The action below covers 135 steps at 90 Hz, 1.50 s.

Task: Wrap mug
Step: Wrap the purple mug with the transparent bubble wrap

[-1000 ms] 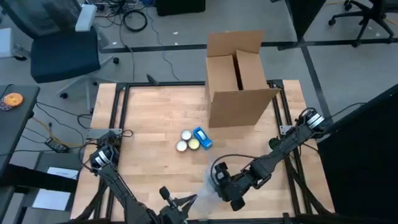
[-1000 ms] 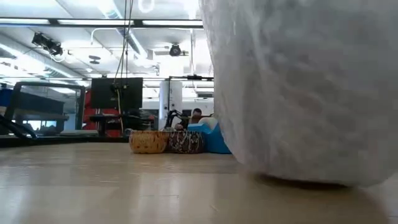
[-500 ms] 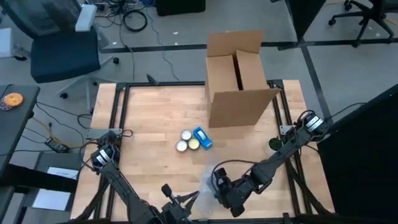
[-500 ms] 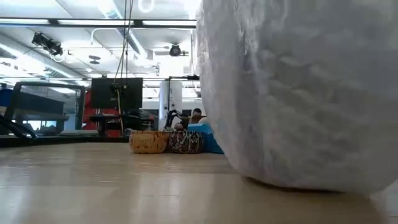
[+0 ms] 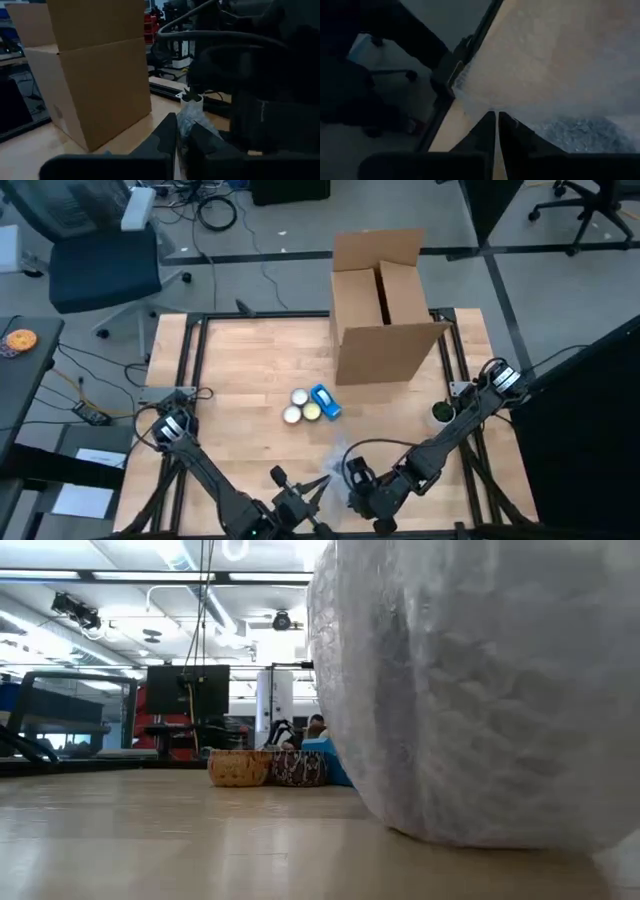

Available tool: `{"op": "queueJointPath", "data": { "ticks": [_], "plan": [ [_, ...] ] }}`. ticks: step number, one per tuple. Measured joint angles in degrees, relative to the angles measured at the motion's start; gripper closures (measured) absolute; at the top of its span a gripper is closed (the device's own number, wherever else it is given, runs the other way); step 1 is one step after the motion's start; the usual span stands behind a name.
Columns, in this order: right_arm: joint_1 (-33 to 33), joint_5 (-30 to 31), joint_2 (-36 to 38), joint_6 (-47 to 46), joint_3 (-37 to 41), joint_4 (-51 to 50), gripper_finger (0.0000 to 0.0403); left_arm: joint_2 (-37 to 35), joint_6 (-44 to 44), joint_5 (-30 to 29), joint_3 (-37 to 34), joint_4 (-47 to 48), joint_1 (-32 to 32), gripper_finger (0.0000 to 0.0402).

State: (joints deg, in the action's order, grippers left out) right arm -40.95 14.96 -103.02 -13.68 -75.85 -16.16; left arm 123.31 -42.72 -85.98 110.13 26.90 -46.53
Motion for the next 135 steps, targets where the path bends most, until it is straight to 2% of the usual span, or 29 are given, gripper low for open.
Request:
{"op": "queueJointPath", "data": {
  "ticks": [21,35,47,55,66,71,77,91,107,116,135],
  "plan": [
    [-2.10,4.44,0.00,-3.33,3.66,6.96,0.0403,0.00,-1.41,1.84,0.00,-0.92,0.71,0.0402],
    [-4.56,8.41,0.72,-4.34,3.89,6.36,0.0403,0.01,-1.41,1.93,0.00,-0.90,0.73,0.0402],
    [-6.15,10.82,5.17,-4.14,3.87,3.74,0.0403,0.07,-1.29,1.97,0.00,-0.88,0.71,0.0402],
    [-6.83,17.58,8.25,-3.79,3.87,-1.80,0.0403,0.07,-1.29,2.22,0.00,-0.88,0.71,0.0402],
    [-6.69,31.92,10.68,-2.76,3.85,-7.65,0.0403,0.09,-1.29,2.28,0.00,-0.88,0.73,0.0402],
    [-5.63,34.64,10.48,-2.71,3.86,-8.11,0.0403,0.09,-1.29,2.28,0.00,-0.89,0.71,0.0402],
    [-3.75,33.53,9.39,-2.68,4.26,-6.37,0.0403,0.11,-1.29,2.28,0.00,-0.90,0.71,0.0402],
    [-0.76,26.37,3.27,-1.65,5.36,1.81,0.0403,0.13,-1.25,2.28,0.00,-0.92,0.69,0.0402],
    [-0.79,16.84,-2.52,1.90,5.38,15.01,0.0403,0.15,-1.20,2.30,0.00,-0.93,0.62,0.0402],
    [-1.56,12.62,-3.36,1.69,5.38,17.59,0.0403,0.17,-1.17,2.36,0.00,-0.95,0.62,0.0402],
    [-3.12,12.40,-3.41,1.25,5.38,17.39,0.0403,0.20,-1.11,2.56,0.00,-1.25,0.68,0.0402]
  ]
}}
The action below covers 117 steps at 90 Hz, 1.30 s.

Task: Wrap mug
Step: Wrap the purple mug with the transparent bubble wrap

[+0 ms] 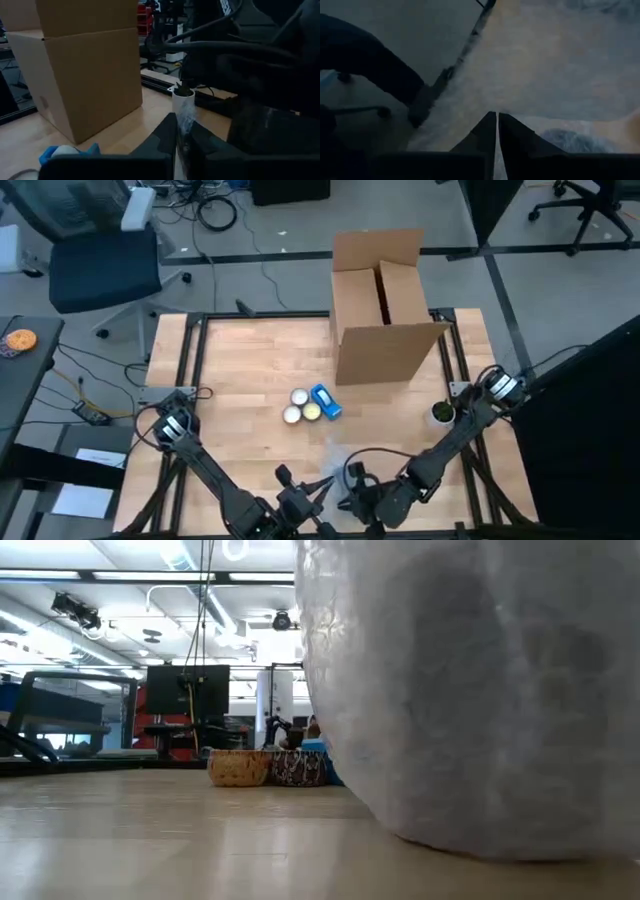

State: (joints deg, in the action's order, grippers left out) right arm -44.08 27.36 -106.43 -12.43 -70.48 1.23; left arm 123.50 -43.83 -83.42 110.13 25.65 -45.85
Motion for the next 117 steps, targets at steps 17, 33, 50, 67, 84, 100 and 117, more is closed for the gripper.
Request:
{"op": "queueJointPath", "data": {
  "ticks": [17,33,50,67,84,100,117],
  "plan": [
    [-0.06,0.97,0.00,-0.90,0.00,-0.82,0.0403,0.00,0.04,-0.11,0.00,-0.07,0.04,0.0402],
    [-1.34,3.12,0.15,-1.70,0.00,-1.94,0.0403,0.00,0.07,-0.33,0.00,-0.07,0.18,0.0402],
    [-3.16,3.32,2.20,-3.53,0.00,-2.89,0.0403,0.00,0.00,-0.39,0.00,-0.68,1.02,0.0402],
    [-3.86,6.34,2.43,-4.77,-0.02,-5.72,0.0403,0.58,-1.43,-0.38,0.00,-1.53,2.63,0.0402],
    [-3.11,6.87,2.45,-7.25,-0.02,-8.85,0.0403,1.01,-1.92,2.27,0.00,-2.27,3.79,0.0401],
    [-3.03,3.24,2.45,-8.99,-0.02,-9.08,0.0403,1.01,-2.03,3.15,0.00,-2.29,4.42,0.0392],
    [-4.27,2.97,2.45,-9.13,-0.02,-9.61,0.0403,1.01,-2.06,5.05,-0.13,-2.18,4.94,0.0363]
  ]
}}
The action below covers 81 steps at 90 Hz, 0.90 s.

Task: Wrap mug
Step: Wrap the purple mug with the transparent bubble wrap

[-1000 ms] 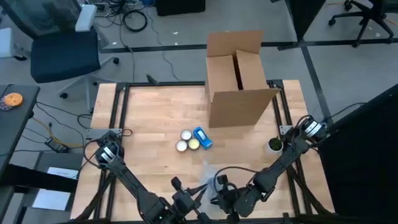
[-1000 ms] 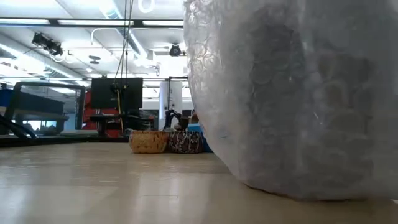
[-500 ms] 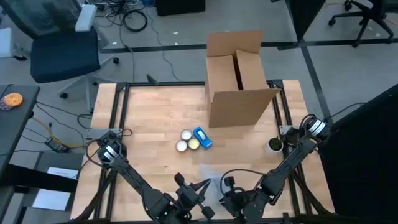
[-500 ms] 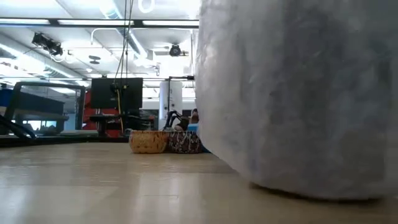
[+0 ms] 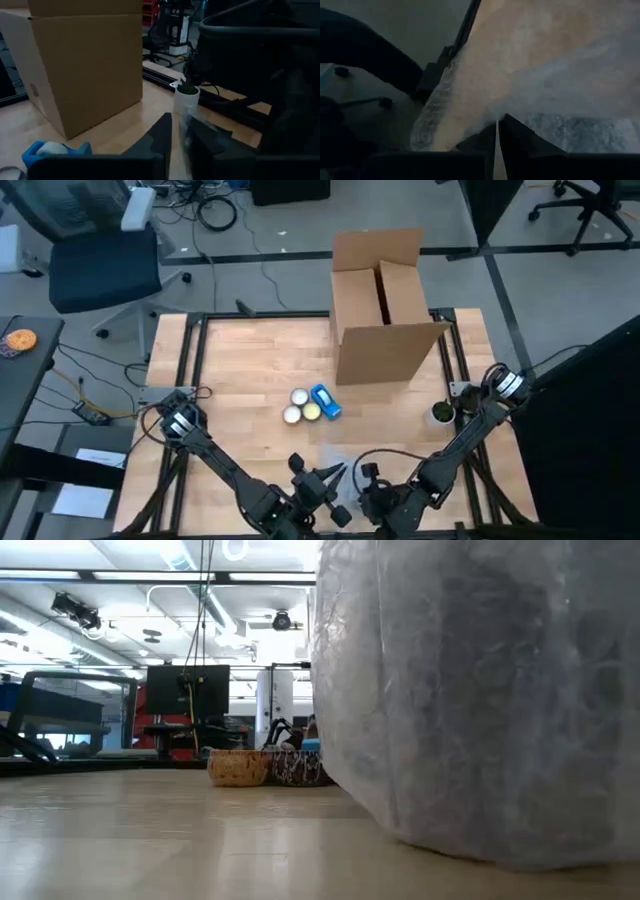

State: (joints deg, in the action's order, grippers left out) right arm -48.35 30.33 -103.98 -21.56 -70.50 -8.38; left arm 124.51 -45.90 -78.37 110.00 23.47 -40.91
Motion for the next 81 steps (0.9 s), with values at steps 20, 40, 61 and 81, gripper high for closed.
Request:
{"op": "queueJointPath", "data": {
  "ticks": [20,40,61,81],
  "plan": [
    [-0.79,-0.09,0.17,0.00,0.00,-0.26,0.0403,0.00,-4.93,4.61,-1.98,-0.08,1.18,0.0309],
    [-0.90,0.01,2.00,-1.83,0.00,-3.43,0.0403,0.04,-9.03,6.69,-6.18,-0.17,2.04,0.0273],
    [-1.19,0.42,3.46,-1.97,0.00,-6.65,0.0403,0.04,-10.33,7.17,-9.40,-2.11,2.42,0.0270],
    [-1.77,6.54,10.04,-2.57,0.00,-14.19,0.0403,0.04,-10.40,7.58,-11.28,-3.99,2.68,0.0270]
  ]
}}
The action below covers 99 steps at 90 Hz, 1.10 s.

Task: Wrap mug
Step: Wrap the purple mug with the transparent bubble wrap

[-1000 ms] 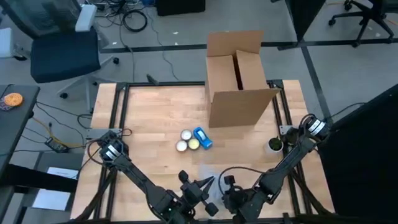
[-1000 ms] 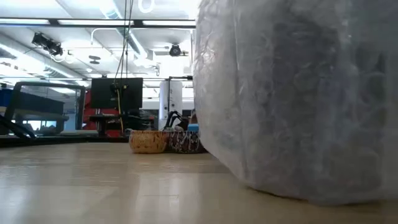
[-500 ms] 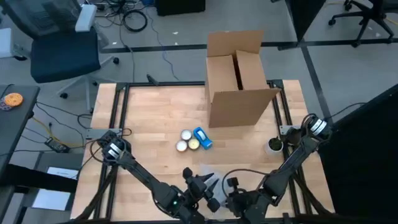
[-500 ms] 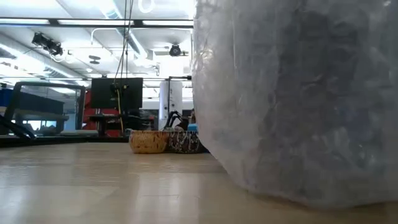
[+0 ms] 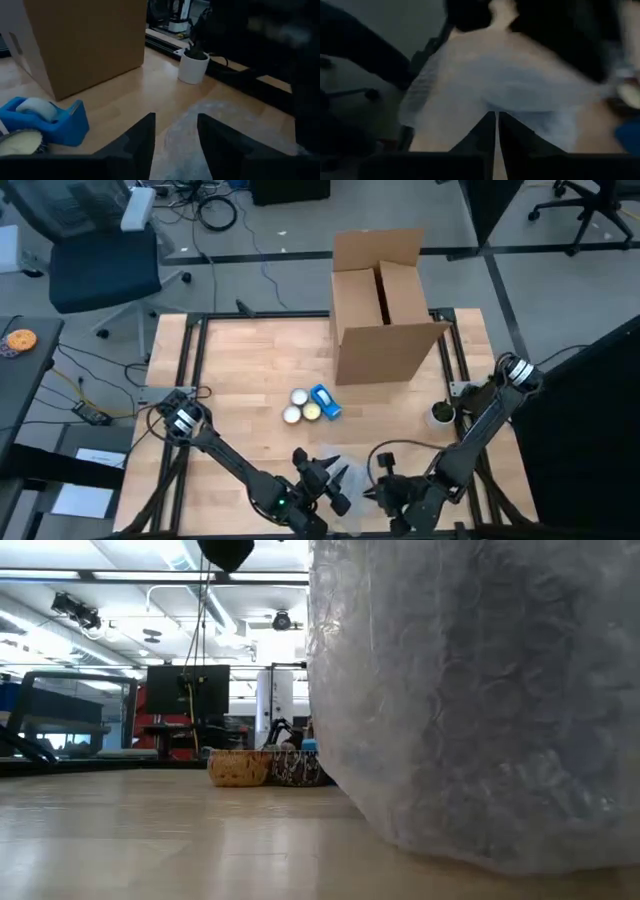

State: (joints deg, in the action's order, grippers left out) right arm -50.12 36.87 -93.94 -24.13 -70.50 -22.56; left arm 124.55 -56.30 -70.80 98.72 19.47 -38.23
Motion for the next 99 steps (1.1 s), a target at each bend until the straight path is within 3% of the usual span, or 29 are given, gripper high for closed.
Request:
{"op": "queueJointPath", "data": {
  "ticks": [18,52,74,87,99],
  "plan": [
    [0.36,1.61,1.28,6.63,-0.11,8.63,0.0403,0.00,-0.98,-0.05,-1.23,-0.86,0.83,0.0269],
    [5.83,-2.64,-10.12,7.24,-0.09,13.37,0.0403,-1.04,-0.55,-0.90,-1.25,-0.24,0.38,0.0268],
    [7.94,-6.66,-10.92,2.23,-0.09,7.86,0.0403,-8.03,12.94,-2.95,-1.25,-0.36,-3.05,0.0263],
    [9.00,-11.32,-10.92,1.58,-0.09,7.47,0.0403,-13.03,23.00,0.42,-1.25,-0.16,-7.29,0.0264],
    [10.63,-15.00,-10.92,1.70,-0.39,5.05,0.0403,-15.46,21.05,3.17,-1.20,4.80,-11.49,0.0264]
  ]
}}
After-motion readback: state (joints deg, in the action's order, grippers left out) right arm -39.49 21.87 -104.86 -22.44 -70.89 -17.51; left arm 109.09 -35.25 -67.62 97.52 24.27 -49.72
